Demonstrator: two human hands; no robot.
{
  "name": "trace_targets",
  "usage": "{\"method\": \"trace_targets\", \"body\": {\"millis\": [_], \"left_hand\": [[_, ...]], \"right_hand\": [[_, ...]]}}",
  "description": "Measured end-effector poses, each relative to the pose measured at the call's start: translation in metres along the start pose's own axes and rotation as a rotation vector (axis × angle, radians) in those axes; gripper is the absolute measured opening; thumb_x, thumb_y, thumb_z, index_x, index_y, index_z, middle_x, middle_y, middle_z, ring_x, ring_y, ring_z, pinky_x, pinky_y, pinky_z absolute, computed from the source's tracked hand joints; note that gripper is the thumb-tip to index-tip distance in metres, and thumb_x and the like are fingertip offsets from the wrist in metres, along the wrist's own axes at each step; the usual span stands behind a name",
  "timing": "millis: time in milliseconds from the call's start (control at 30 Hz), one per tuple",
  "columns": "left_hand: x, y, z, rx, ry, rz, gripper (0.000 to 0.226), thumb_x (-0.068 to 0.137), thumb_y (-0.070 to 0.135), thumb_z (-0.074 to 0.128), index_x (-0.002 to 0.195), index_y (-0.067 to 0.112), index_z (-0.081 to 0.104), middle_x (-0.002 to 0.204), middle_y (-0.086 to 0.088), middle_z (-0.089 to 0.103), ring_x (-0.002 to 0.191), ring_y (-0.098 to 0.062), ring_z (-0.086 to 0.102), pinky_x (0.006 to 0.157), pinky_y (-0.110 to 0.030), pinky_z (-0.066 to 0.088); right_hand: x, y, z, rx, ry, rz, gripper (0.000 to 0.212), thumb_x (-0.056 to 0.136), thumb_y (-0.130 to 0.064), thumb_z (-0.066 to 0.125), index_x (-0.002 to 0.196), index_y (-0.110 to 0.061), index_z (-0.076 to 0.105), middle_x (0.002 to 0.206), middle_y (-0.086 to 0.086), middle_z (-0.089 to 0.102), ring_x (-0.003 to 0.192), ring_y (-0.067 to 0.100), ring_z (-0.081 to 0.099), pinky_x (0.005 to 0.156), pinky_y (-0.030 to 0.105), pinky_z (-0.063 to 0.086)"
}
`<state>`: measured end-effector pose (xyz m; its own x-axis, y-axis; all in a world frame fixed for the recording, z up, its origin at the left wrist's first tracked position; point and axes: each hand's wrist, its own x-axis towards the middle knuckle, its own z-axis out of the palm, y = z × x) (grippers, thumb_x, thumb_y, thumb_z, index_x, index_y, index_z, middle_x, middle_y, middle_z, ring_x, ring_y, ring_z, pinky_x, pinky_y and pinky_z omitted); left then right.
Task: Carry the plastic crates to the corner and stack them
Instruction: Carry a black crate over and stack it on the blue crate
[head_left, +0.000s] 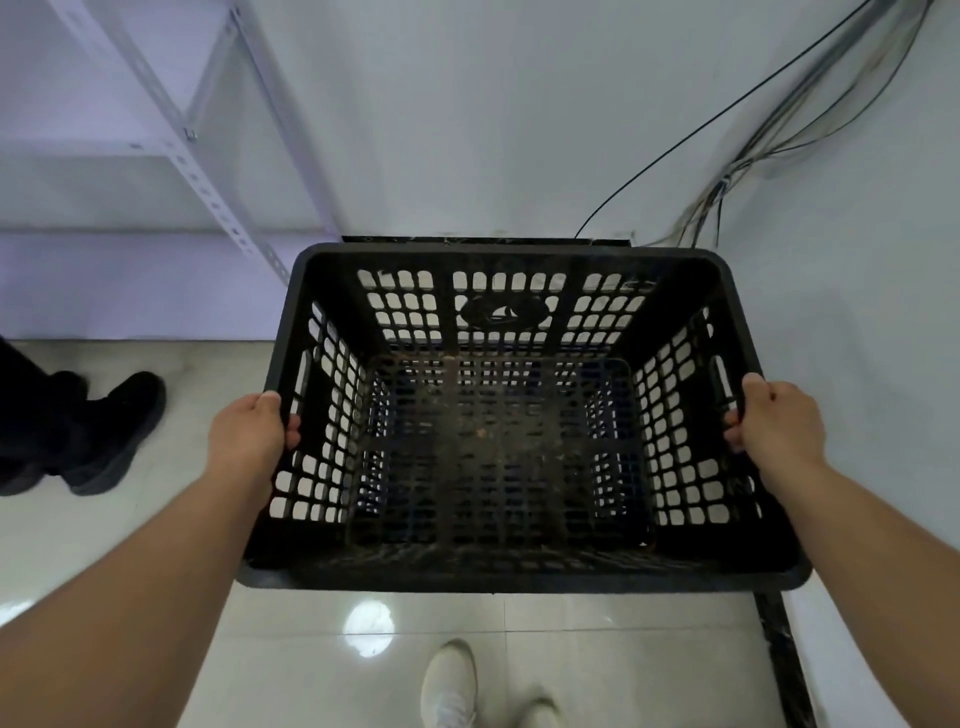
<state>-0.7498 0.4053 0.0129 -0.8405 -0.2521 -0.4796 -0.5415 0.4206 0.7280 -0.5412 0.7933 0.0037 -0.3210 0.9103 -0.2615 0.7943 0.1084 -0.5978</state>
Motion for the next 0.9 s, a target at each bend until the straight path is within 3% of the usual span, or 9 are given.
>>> {"method": "trace_targets", "body": {"millis": [133,233,600,800,900], "left_hand": [[0.013,0.008,0.005,0.002,-0.019,-0.043,0.032,0.096,0.023,0.04,0.105,0.002,0.062,0.086,-0.012,0.062,0.063,-0.019,0.051,0.057,-0.03,0.041],[0.02,0.015,0.009,-0.002,-0.029,-0.056,0.029,0.097,0.023,0.04,0.101,0.004,0.062,0.088,-0.012,0.062,0.063,-0.019,0.051,0.057,-0.029,0.042],[0.028,0.019,0.016,-0.033,-0.069,-0.056,0.028,0.097,0.025,0.039,0.104,0.008,0.06,0.087,-0.008,0.061,0.069,-0.017,0.053,0.064,-0.032,0.045],[0.028,0.017,0.014,-0.034,-0.066,-0.019,0.029,0.099,0.028,0.038,0.105,0.009,0.059,0.096,-0.011,0.064,0.072,-0.018,0.055,0.075,-0.037,0.048],[0.025,0.019,0.014,-0.059,-0.071,-0.028,0.027,0.1,0.028,0.039,0.104,0.01,0.059,0.093,-0.01,0.063,0.071,-0.018,0.054,0.075,-0.035,0.049]], "right_hand": [[0.009,-0.01,0.005,0.019,-0.012,-0.012,0.04,0.096,-0.039,0.034,0.086,-0.008,0.058,0.076,0.013,0.067,0.06,0.03,0.062,0.075,0.046,0.055],[0.016,-0.019,0.006,0.038,-0.018,0.011,0.041,0.094,-0.04,0.035,0.088,-0.008,0.06,0.075,0.012,0.067,0.06,0.031,0.063,0.077,0.049,0.056],[0.028,-0.029,0.006,0.094,-0.054,0.058,0.034,0.097,-0.034,0.037,0.101,-0.006,0.056,0.074,0.013,0.063,0.055,0.027,0.057,0.061,0.038,0.051],[0.028,-0.025,0.007,0.078,-0.042,0.012,0.033,0.098,-0.036,0.035,0.101,-0.008,0.053,0.081,0.015,0.065,0.06,0.028,0.06,0.07,0.044,0.055],[0.025,-0.029,0.007,0.06,-0.036,0.022,0.036,0.098,-0.036,0.034,0.104,-0.006,0.054,0.085,0.018,0.066,0.058,0.028,0.059,0.062,0.038,0.053]]}}
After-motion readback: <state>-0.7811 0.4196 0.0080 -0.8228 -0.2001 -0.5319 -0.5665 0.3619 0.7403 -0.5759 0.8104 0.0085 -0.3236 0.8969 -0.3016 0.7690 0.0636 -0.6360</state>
